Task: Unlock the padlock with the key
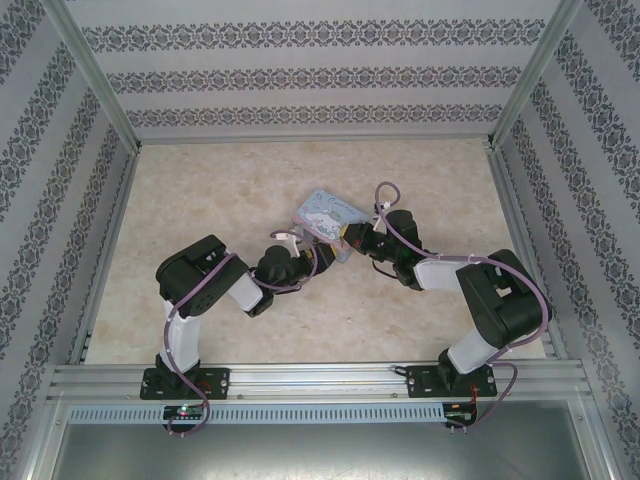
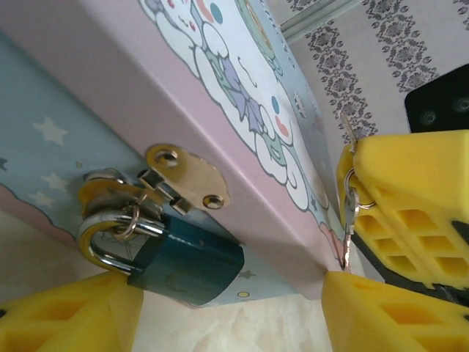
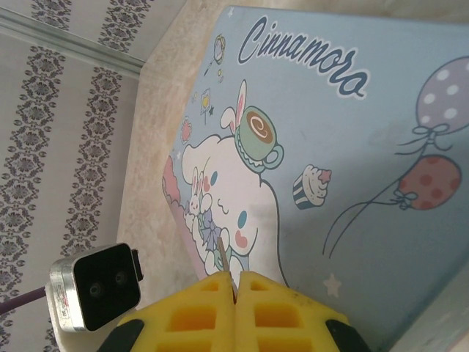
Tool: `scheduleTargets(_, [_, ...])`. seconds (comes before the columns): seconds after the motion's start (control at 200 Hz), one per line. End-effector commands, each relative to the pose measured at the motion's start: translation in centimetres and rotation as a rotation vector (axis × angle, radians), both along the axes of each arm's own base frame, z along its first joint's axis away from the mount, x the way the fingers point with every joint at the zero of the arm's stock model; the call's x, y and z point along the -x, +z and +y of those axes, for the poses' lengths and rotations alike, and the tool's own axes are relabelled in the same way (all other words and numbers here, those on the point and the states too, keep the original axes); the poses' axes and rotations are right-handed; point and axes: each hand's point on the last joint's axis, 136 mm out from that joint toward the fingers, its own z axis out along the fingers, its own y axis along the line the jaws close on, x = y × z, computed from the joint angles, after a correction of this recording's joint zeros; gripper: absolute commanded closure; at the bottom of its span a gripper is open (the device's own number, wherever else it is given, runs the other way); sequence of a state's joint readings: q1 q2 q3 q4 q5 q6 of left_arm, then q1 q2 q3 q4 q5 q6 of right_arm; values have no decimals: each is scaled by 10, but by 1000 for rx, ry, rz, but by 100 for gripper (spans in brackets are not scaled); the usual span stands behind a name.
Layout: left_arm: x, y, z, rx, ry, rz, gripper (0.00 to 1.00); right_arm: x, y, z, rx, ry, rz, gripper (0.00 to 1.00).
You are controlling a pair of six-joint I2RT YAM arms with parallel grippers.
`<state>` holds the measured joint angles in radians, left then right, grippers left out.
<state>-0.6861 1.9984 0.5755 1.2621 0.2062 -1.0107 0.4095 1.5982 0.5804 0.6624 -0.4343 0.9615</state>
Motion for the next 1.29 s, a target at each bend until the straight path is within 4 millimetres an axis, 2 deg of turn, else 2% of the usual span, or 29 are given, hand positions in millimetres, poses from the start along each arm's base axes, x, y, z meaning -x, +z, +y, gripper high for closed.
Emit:
scheduleTargets(0.0, [13,-50,19,-61,67,167,31,4,-13,0,19,10,36,100])
scheduleTargets(0.32, [15,-56,28,-69,105,192,24,4,-13,0,15,10,36,100])
scheduleTargets(0.715, [18,-55,26,49,118,237,17,4,-12,-1,12,8,34,100])
scheduleTargets(1.039, [18,-29,18,137,85,180,25,4,-11,0,11,9,31,100])
scheduleTargets(1.144, [16,-24,22,142,109,167,25,4,-12,0,10,9,32,100])
scheduleTargets(1.289, [9,-23,17,149,112,165,25,4,-14,0,11,11,37,100])
